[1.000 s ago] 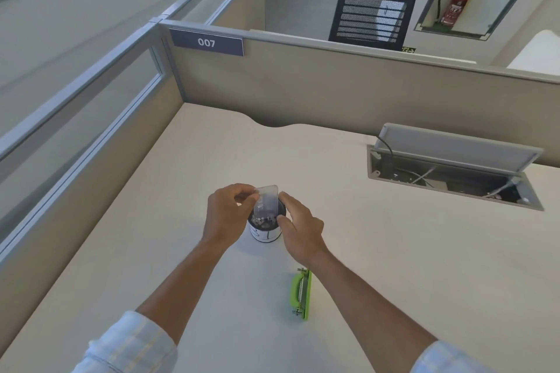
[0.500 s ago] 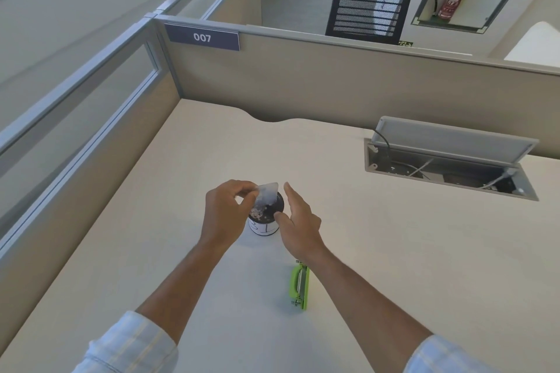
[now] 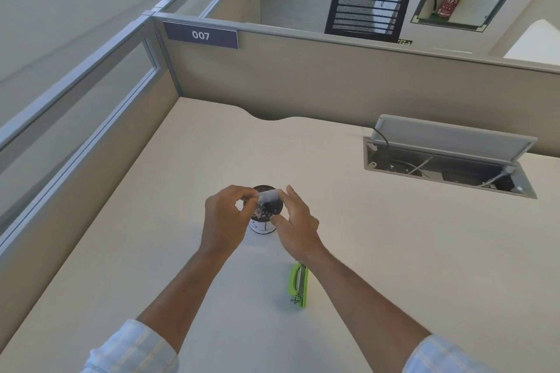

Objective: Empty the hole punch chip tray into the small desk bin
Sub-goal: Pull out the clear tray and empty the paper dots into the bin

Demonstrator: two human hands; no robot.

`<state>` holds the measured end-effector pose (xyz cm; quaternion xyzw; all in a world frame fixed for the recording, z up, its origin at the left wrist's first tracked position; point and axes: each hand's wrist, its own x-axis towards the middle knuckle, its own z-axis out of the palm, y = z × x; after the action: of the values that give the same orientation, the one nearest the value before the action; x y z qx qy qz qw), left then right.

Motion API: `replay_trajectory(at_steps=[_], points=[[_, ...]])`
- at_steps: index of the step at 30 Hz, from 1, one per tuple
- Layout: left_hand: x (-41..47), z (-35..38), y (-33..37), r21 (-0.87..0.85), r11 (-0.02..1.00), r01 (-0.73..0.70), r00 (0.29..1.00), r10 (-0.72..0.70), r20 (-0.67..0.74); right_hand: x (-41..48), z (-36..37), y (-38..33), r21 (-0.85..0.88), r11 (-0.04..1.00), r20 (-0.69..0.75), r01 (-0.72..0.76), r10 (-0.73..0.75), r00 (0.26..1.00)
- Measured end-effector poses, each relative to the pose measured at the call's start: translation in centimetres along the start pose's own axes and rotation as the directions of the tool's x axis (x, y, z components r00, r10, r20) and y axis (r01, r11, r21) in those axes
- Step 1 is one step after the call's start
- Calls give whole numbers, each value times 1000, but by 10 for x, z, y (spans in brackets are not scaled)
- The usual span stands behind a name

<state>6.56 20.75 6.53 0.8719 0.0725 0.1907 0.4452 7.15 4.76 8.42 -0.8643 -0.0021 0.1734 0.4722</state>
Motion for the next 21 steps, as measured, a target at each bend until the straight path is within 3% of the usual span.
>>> replay_trajectory(at_steps=[21], points=[[-17, 0, -2, 44, 997, -69, 996, 72, -55, -2, 7, 4, -3, 1000, 3, -7, 7, 1000]])
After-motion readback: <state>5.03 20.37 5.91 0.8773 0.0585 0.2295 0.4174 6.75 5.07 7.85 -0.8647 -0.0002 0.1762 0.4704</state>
